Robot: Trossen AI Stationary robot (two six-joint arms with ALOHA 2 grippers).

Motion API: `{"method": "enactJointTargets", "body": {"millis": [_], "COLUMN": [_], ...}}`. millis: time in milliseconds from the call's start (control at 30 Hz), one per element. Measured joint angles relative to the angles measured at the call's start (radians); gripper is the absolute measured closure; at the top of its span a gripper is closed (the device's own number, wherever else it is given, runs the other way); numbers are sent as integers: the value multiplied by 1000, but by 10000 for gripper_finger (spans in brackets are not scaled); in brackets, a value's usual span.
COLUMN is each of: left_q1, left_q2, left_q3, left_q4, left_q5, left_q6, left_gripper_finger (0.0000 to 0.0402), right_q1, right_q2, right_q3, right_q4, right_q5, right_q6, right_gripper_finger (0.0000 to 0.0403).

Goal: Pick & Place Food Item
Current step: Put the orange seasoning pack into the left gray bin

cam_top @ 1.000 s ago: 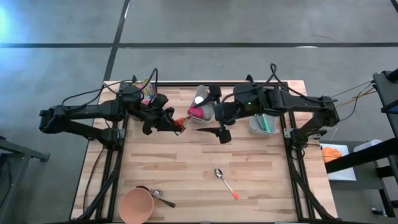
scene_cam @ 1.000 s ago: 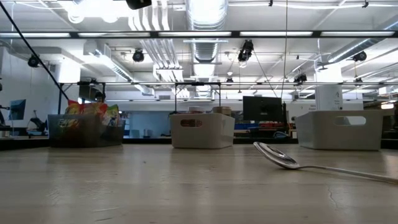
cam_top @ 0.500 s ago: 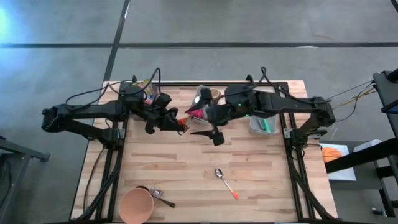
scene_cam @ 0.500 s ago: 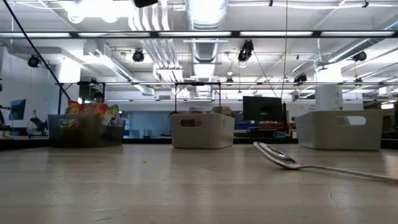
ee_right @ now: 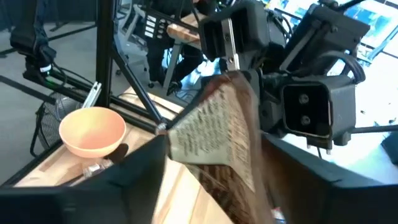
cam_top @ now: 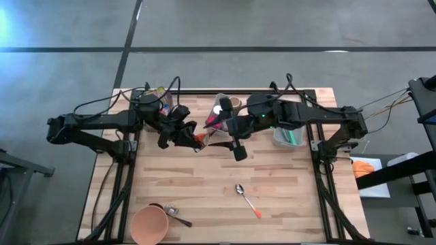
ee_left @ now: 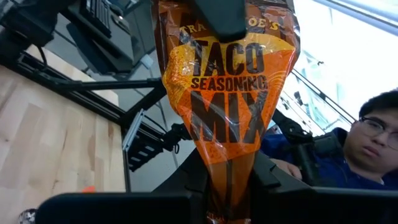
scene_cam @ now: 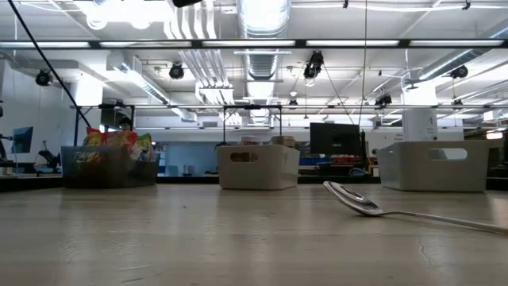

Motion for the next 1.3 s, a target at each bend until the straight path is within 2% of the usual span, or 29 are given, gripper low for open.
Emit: {"method": "enactJointTargets", "body": {"millis": [333, 367, 467, 533, 867, 1033, 1167, 1300], "left_q1": [-1, -1, -1, -1, -1, 4, 20, 59], "left_q2": [0, 0, 0, 0, -1, -2, -7, -30], "left_q3": [-1, -1, -1, -1, -1, -2, -2, -2], "left_q4": [0, 0, 0, 0, 51, 53, 36, -66], "left_q5": [37, 38, 42, 35, 10, 10, 11, 9], "left_q6": [6, 6, 3, 3, 4, 0, -41, -83], "left_gripper_finger": [359, 359, 356, 334, 148, 75, 39, 26], "right_q1": [0, 0, 0, 0, 0, 0, 0, 0], "right_q2": [1, 1, 1, 1, 1, 1, -4, -14], "right_q3": [0, 0, 0, 0, 0, 0, 0, 0], "right_q4": [-8, -8, -9, -11, -13, -20, -28, -58], "right_q5": [10, 10, 11, 11, 7, 6, 3, 3], "right_q6": [-1, -5, 16, 43, 109, 156, 182, 209], "right_gripper_finger": [368, 380, 392, 393, 394, 395, 395, 395]}}
